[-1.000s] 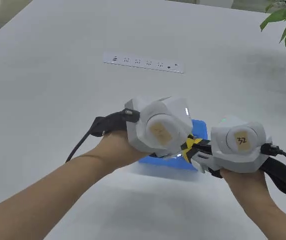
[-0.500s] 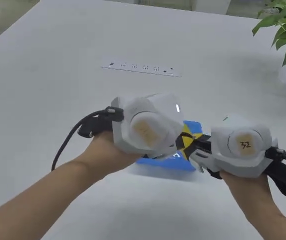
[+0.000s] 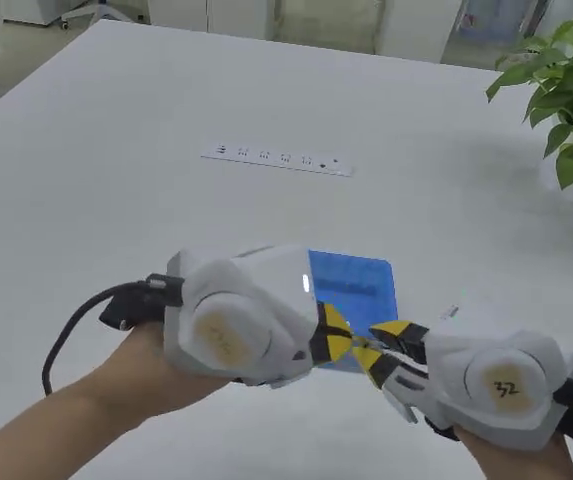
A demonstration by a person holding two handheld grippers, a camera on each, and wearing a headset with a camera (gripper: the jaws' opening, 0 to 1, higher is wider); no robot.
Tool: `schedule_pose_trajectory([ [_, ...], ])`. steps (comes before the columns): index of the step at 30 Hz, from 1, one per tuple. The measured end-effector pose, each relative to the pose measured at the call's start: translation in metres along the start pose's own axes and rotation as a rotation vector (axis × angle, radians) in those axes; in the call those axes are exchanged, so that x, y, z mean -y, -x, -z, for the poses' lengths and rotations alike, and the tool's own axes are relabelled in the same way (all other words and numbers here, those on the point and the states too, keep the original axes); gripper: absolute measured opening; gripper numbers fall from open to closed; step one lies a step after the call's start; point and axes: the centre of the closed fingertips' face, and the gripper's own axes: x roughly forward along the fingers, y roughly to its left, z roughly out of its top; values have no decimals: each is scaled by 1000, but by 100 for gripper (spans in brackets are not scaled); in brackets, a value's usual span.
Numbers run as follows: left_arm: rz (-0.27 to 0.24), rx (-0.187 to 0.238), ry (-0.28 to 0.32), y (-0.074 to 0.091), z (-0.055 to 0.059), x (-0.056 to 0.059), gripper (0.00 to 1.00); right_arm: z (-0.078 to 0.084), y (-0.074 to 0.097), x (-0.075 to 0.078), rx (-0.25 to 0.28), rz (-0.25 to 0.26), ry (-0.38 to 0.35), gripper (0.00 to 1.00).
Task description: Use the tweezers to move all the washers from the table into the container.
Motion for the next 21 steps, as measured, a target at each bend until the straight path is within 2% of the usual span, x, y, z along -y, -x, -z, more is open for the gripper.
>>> schedule_pose_trajectory([
  [2, 13, -23, 14, -4, 11, 2, 0, 9, -9, -6, -22, -21, 5, 12],
  [6, 44, -80, 35, -16, 42, 10, 0, 29, -27, -19, -93, -89, 0, 11],
  [9, 61, -122, 28, -23, 62, 13, 0, 36, -38, -28, -88, -122, -79, 12],
  [10, 77, -156, 26, -24, 72, 15, 0, 37, -40, -27, -89, -122, -99, 13],
  [14, 96, -193, 13, -28, 87, 13, 0, 36, -32, -22, -69, -102, -159, 17],
  [19, 117, -279, -32, -37, 112, 5, 0, 39, -9, -17, -61, -74, -216, 24],
  [21, 115, -286, -42, -42, 114, 4, 0, 41, 1, -20, -66, -85, -266, 29],
])
